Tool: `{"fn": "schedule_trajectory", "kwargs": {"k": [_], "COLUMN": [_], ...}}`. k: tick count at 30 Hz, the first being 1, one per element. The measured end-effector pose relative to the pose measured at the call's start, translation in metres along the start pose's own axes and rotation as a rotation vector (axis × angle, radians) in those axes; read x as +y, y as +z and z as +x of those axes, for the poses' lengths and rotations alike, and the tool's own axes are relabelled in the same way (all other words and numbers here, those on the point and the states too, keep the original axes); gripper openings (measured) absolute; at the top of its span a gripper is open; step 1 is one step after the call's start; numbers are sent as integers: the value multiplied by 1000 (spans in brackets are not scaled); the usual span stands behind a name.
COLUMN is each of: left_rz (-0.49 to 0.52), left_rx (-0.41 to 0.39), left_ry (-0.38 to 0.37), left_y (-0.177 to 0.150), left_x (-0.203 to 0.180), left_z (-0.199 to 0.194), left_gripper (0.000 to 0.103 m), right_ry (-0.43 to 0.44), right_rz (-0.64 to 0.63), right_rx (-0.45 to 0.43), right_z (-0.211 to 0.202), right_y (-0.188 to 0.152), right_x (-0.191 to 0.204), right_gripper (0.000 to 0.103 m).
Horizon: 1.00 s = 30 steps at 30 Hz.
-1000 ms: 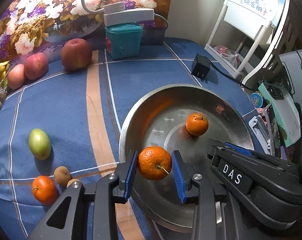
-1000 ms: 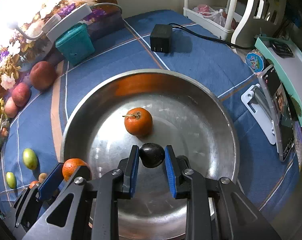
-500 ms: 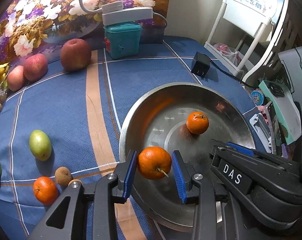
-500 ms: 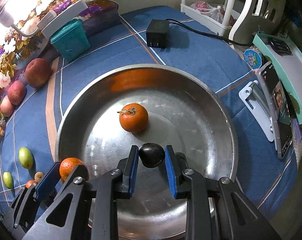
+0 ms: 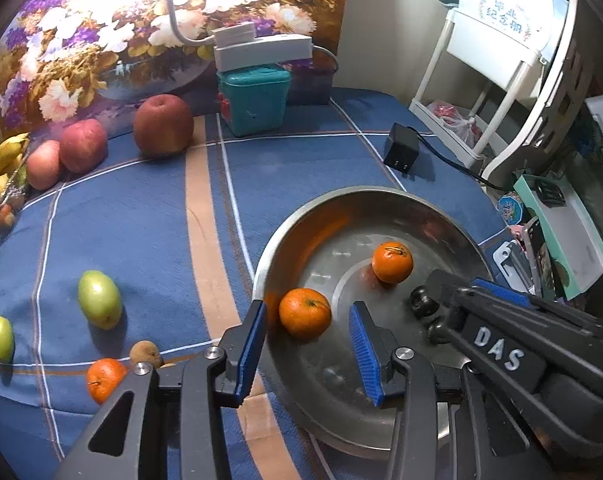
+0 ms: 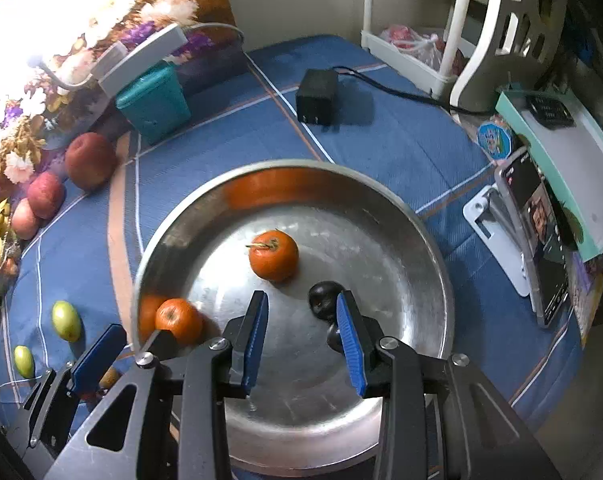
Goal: Organize fruits
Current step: 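Open both grippers to drop the plum and orange into the tray, then move both open grippers back toward the remaining fruit cluster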
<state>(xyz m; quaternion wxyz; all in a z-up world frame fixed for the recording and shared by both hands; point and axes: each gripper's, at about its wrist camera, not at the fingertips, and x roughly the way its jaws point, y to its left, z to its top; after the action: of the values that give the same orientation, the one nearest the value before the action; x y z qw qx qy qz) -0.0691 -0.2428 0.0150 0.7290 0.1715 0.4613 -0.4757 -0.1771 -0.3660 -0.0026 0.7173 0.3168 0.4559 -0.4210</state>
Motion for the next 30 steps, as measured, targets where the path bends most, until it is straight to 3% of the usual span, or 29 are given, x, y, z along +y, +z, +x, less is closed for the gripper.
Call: {"fn": "schedule_trajectory", "kwargs": {"k": [11,21,30], "left_rz": [-116,-287,-351], "left_rx": [39,90,81], "left_ry": [92,167,179], "left_y": [-2,-12,-14], "left_x": [41,91,108], "left_z": [-11,-26,-40], "left_gripper": [47,47,52], "right_ry": [-13,1,37], "right_rz": [-14,-90,-165], "right_rx": [-6,-2,-15], "right_z": [-8,-13,-21], "right_y": [0,-7,-13], "right_x": [4,28,54], "right_gripper": [37,37,36]}}
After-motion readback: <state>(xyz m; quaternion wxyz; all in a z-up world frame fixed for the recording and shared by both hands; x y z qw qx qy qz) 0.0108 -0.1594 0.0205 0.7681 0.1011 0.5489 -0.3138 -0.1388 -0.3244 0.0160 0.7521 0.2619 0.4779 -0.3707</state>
